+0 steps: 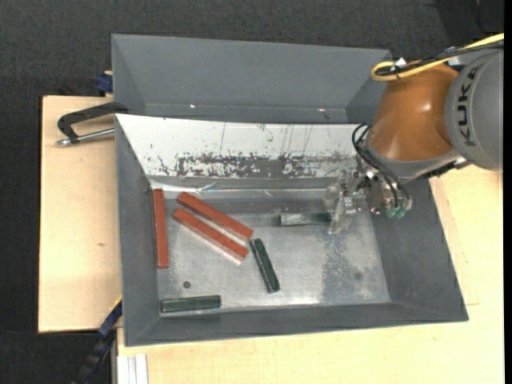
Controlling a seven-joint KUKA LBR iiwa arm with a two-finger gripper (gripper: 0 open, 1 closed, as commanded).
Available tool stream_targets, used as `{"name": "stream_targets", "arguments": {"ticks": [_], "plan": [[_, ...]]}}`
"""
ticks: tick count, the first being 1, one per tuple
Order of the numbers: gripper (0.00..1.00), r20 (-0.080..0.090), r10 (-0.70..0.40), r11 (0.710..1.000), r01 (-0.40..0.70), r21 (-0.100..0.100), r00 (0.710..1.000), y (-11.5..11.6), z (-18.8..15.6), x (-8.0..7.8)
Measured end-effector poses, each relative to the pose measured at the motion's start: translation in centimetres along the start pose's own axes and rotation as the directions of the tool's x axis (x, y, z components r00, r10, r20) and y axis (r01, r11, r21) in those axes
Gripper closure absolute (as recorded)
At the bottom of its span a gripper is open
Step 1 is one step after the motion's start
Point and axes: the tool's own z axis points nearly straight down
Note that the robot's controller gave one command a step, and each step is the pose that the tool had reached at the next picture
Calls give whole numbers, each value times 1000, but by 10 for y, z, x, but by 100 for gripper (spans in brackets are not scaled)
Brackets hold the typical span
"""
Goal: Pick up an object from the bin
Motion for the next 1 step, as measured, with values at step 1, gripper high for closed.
{"name": "stream_targets", "arguments": {"ticks": [1], "plan": [[100, -2, -60, 998, 60, 0, 998, -45, -95, 1]]}}
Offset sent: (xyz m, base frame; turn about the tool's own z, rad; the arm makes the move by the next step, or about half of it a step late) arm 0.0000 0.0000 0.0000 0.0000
